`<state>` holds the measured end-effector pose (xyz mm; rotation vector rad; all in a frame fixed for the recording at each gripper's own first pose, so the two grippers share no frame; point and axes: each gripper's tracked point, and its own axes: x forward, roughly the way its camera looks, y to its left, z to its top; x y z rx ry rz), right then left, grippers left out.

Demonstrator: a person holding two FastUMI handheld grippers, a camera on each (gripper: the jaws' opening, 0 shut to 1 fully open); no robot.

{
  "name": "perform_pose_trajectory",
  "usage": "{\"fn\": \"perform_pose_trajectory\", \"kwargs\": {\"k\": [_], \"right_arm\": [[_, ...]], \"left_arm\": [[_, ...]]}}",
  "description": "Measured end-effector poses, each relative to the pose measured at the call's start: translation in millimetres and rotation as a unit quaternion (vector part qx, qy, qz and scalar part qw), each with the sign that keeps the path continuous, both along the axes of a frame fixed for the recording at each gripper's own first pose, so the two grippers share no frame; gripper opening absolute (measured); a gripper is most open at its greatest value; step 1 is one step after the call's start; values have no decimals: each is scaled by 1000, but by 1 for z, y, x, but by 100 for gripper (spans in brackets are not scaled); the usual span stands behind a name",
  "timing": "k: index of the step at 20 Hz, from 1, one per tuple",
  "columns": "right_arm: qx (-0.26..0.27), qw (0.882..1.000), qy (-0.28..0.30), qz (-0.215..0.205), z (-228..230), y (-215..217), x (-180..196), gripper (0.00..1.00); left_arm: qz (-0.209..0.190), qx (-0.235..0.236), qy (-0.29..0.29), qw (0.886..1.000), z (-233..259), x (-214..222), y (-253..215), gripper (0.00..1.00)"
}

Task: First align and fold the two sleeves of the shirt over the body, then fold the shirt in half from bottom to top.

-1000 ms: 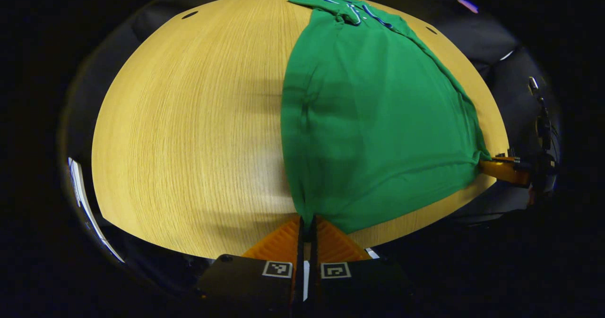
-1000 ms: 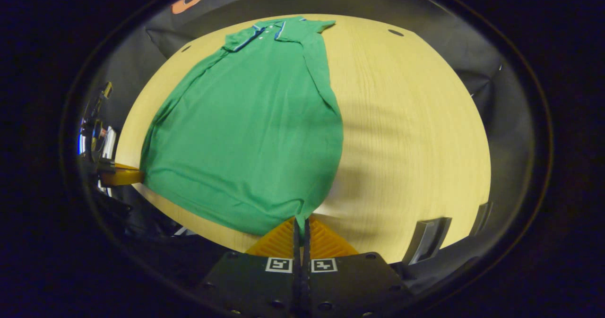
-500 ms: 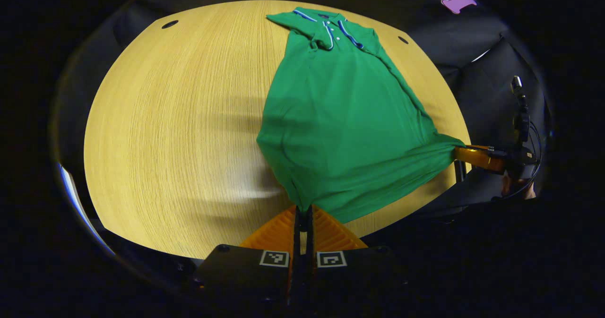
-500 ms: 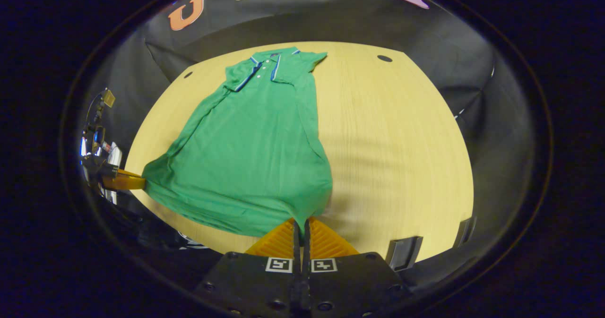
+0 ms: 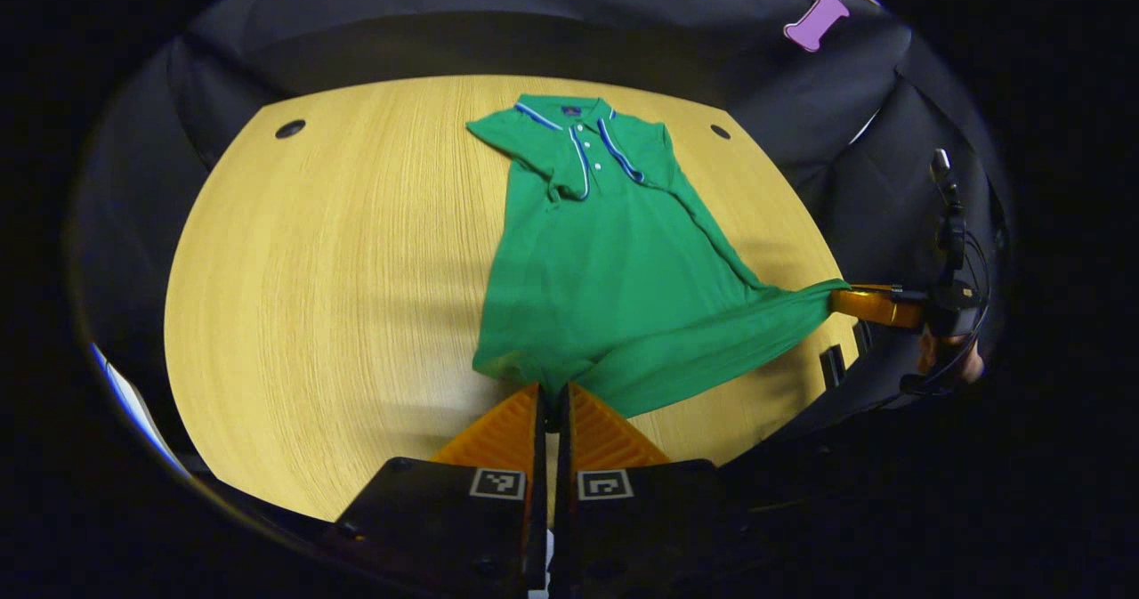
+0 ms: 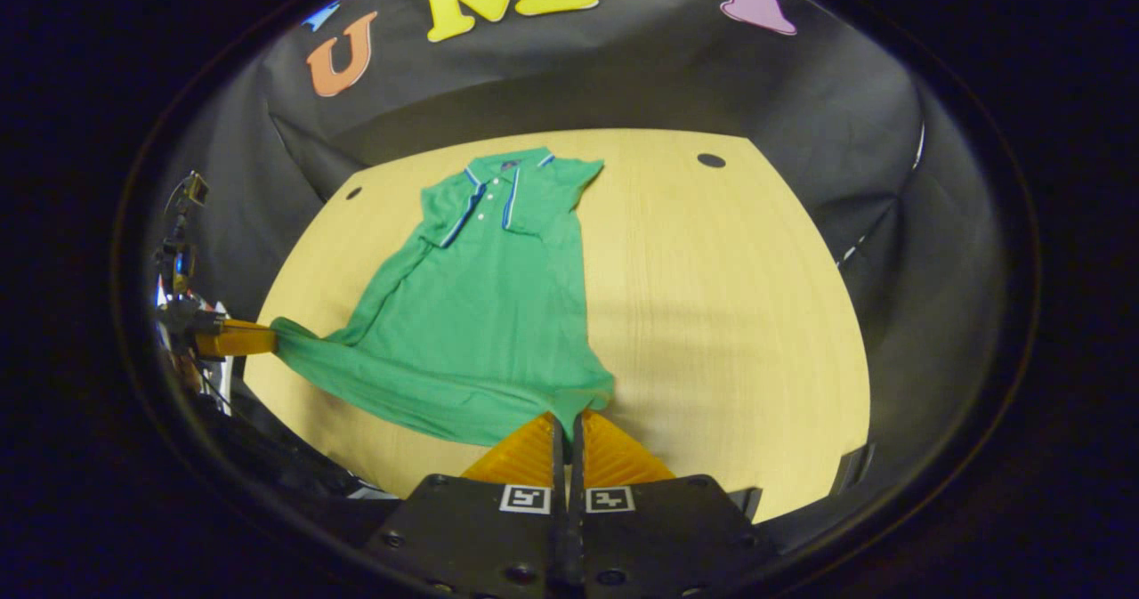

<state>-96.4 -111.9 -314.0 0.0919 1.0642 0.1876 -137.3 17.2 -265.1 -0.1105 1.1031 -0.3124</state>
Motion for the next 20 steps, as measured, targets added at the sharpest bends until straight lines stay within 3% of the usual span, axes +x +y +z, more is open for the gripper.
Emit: {"fn": "perform_pose_trajectory", "kwargs": {"k": [8,20], "right_arm": [[52,996,-62,-25,53,3,81,0],[60,990,-123,-21,57,33,262,0]], "left_arm": [[18,-21,-86,996,43,87,-10,8],[73,-29,-162,984,38,251,-14,8]]}}
